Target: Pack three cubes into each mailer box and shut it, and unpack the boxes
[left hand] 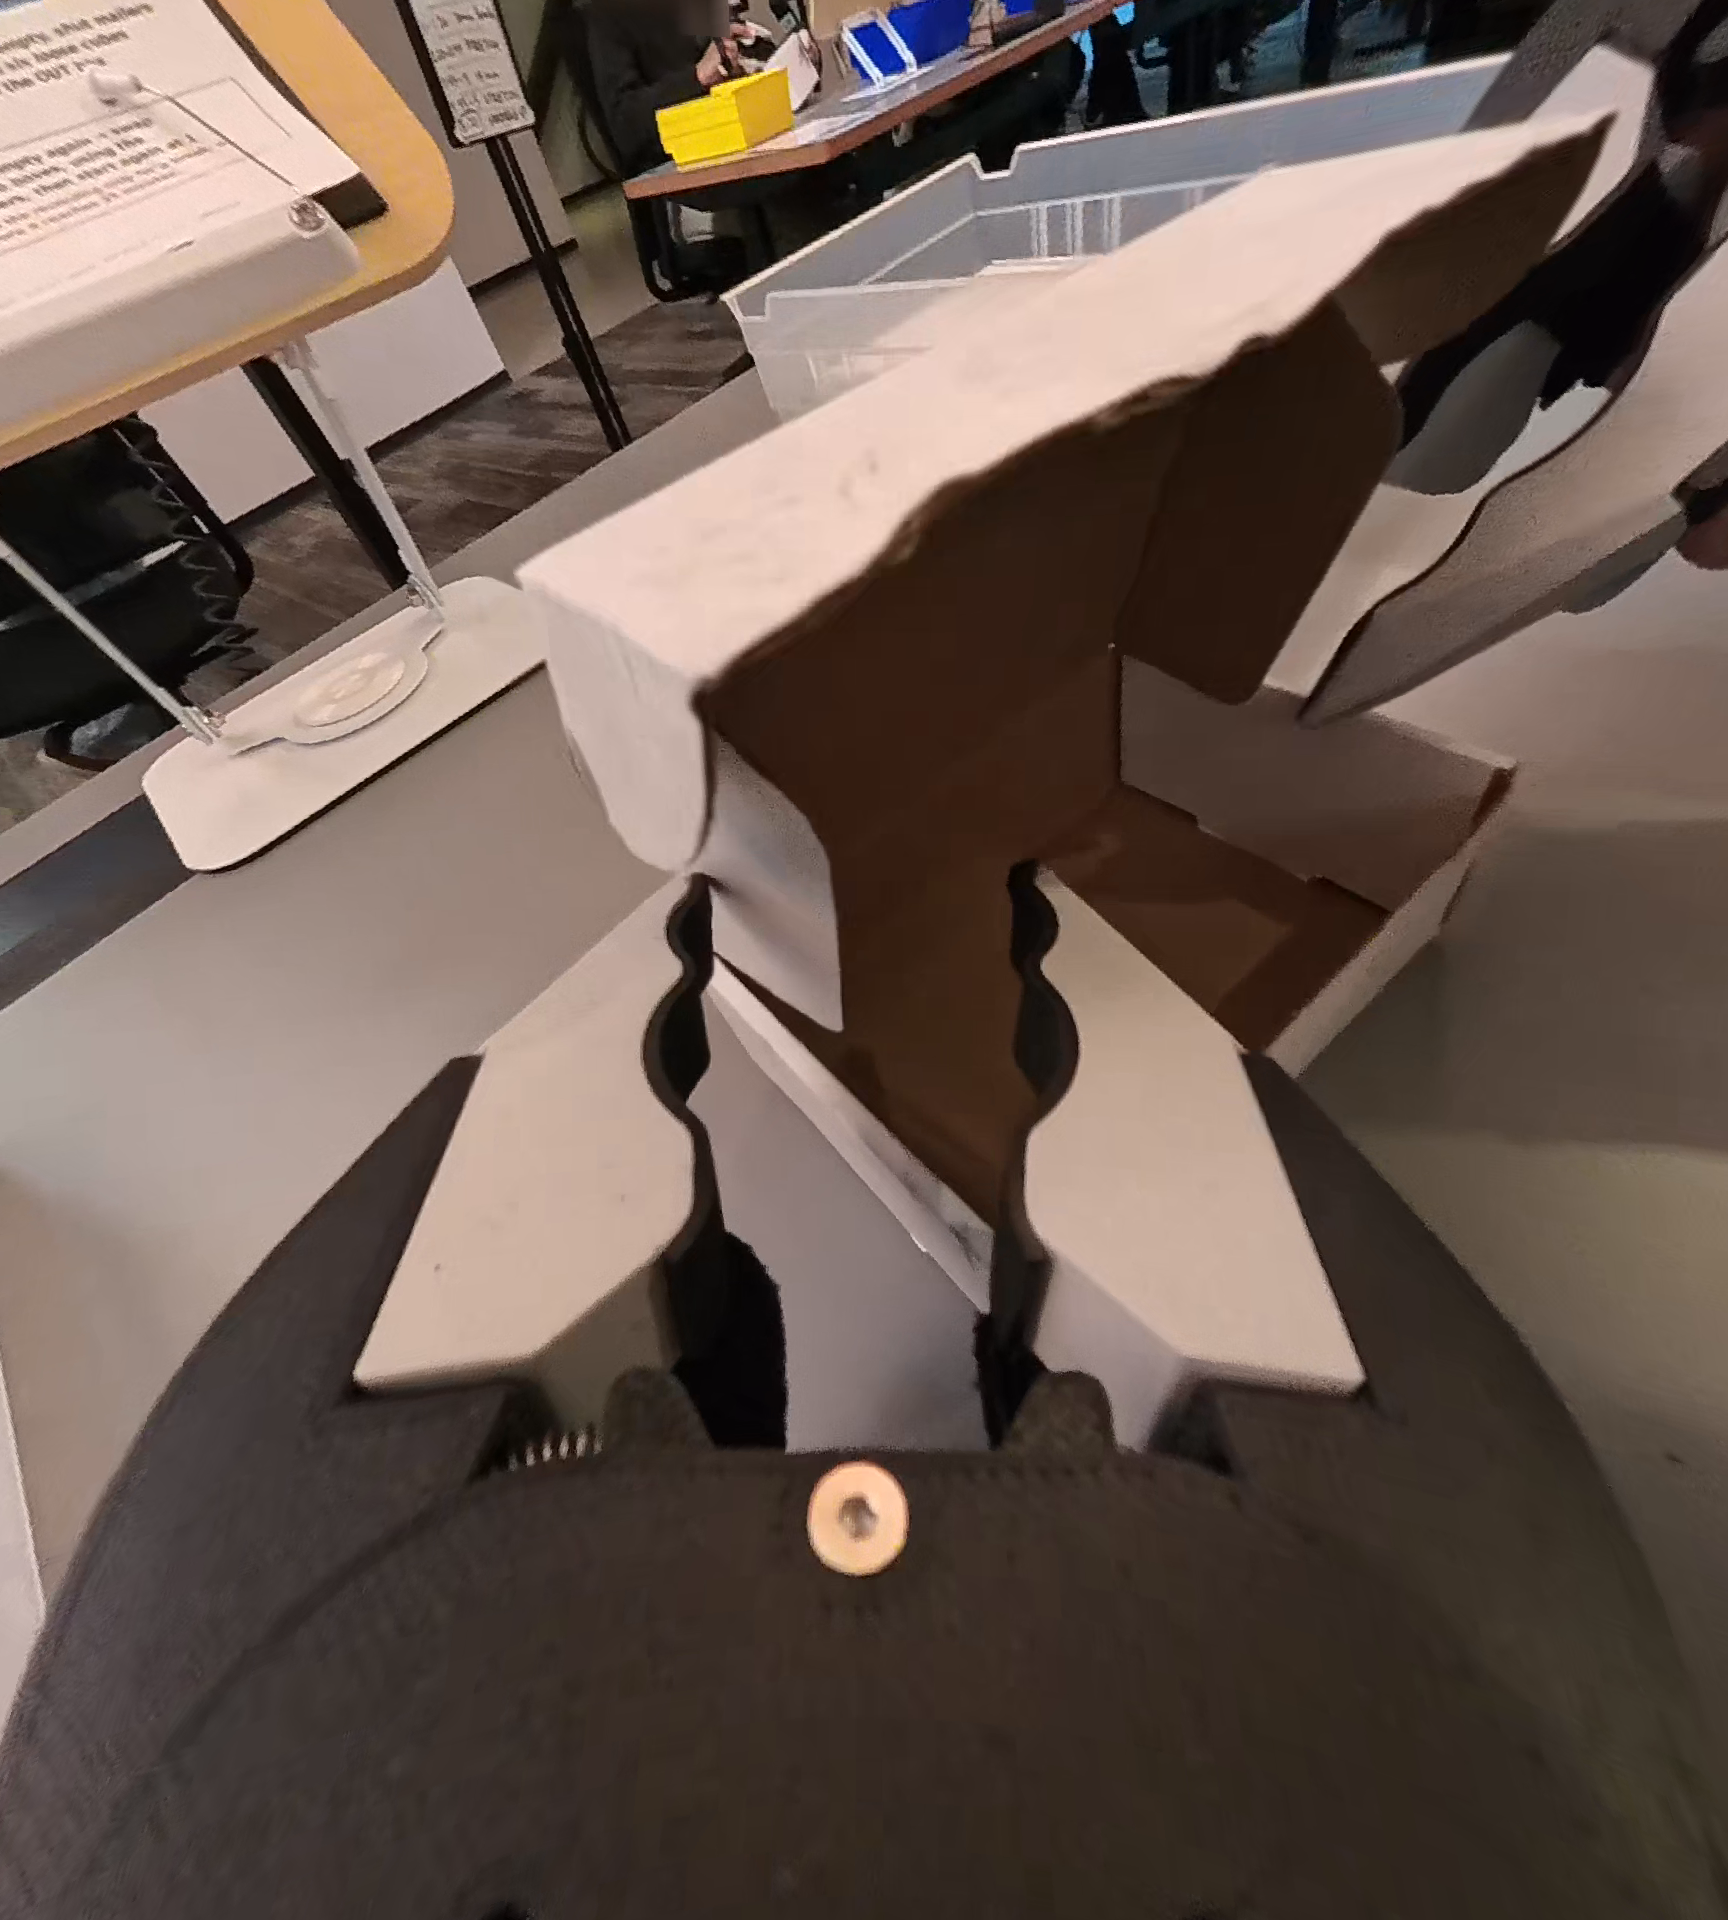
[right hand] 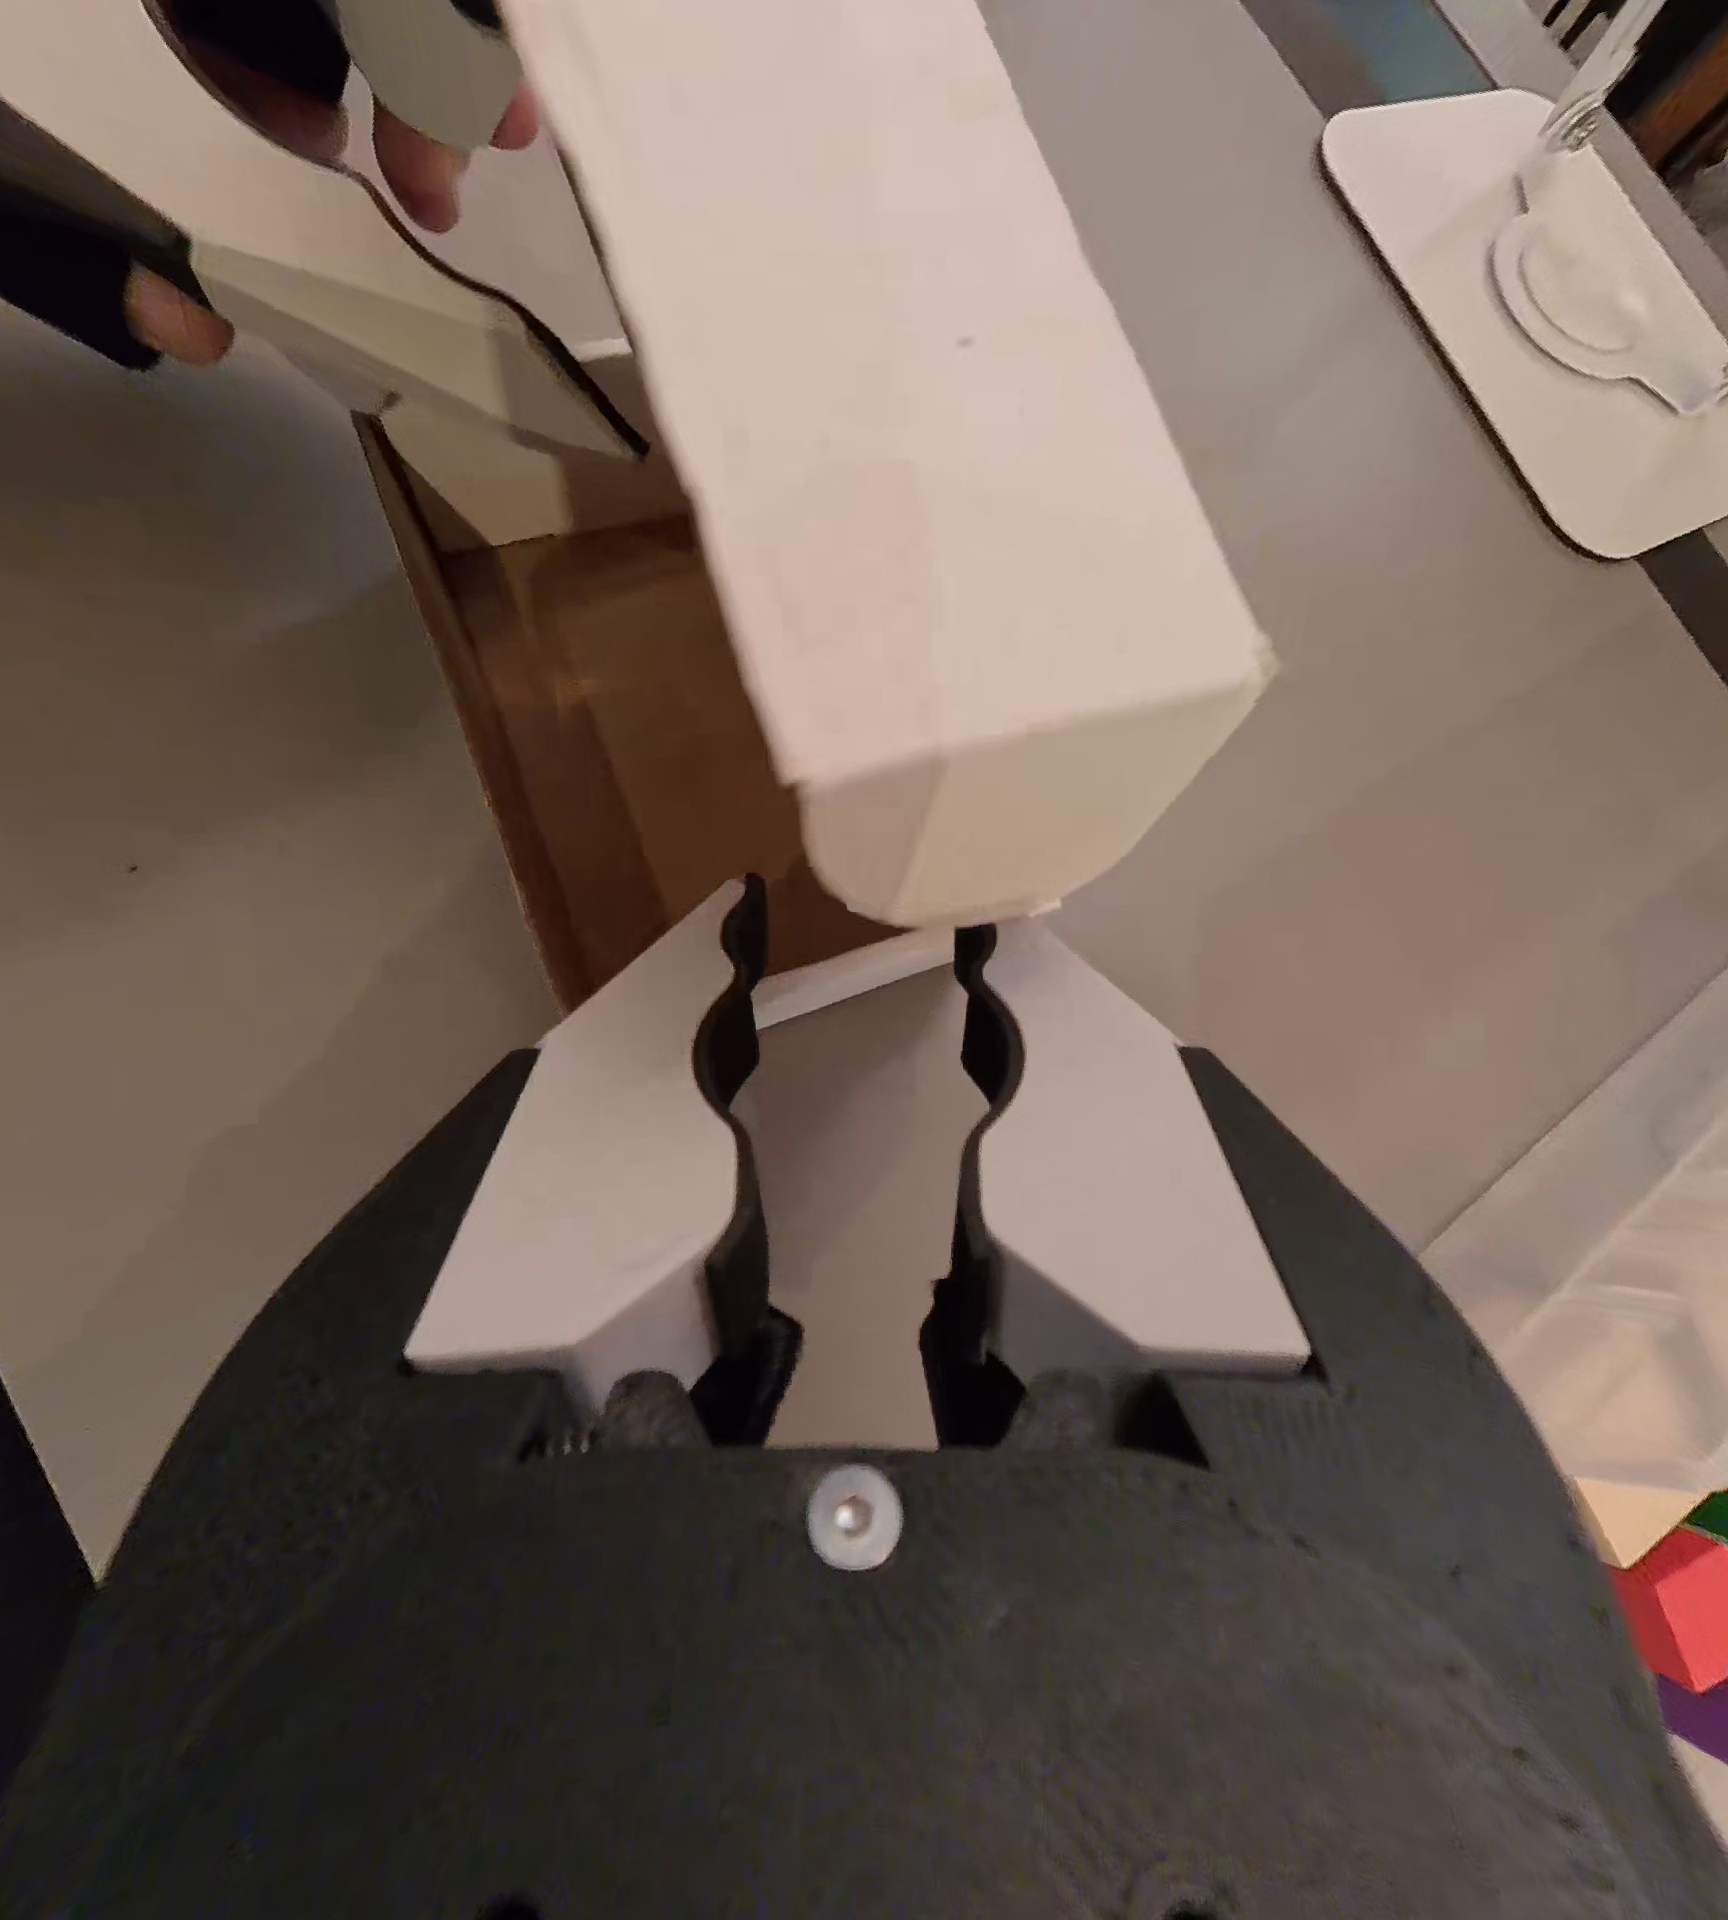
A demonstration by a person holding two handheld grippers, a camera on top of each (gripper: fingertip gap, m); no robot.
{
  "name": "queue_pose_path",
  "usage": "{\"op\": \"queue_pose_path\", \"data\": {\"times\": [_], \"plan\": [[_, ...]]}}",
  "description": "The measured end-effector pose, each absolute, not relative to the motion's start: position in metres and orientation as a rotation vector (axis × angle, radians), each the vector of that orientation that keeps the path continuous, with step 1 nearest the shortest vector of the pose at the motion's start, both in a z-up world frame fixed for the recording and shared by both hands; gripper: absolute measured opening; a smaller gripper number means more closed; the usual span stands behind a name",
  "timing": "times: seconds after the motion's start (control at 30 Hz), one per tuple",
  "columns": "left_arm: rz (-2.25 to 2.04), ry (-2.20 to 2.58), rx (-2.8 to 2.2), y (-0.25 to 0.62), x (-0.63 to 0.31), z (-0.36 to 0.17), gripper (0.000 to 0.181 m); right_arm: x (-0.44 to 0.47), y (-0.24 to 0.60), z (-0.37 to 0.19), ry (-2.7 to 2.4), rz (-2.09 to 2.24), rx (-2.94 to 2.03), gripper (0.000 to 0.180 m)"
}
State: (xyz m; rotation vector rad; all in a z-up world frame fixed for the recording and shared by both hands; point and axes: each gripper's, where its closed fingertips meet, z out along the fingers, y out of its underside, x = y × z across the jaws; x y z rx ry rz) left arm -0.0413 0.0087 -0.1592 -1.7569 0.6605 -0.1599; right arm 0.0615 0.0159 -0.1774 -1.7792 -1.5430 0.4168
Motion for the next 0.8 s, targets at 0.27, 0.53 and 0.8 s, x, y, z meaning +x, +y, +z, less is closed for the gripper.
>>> {"op": "queue_pose_path", "data": {"times": [0.27,0.53,0.8], "plan": [[-0.301,0.859,-1.824,-0.017,-0.035,-0.178,0.076,0.067,-0.003,-0.193,-1.683,0.47,-1.791,0.044],[-0.358,0.967,-1.798,-0.041,-0.049,-0.17,0.082,0.093,-0.019,-0.192,-1.814,0.411,-1.8,0.051],[-0.204,1.186,-1.635,-0.048,-0.031,-0.144,0.093,0.115,-0.02,-0.174,-1.91,0.232,-1.737,0.067]]}}
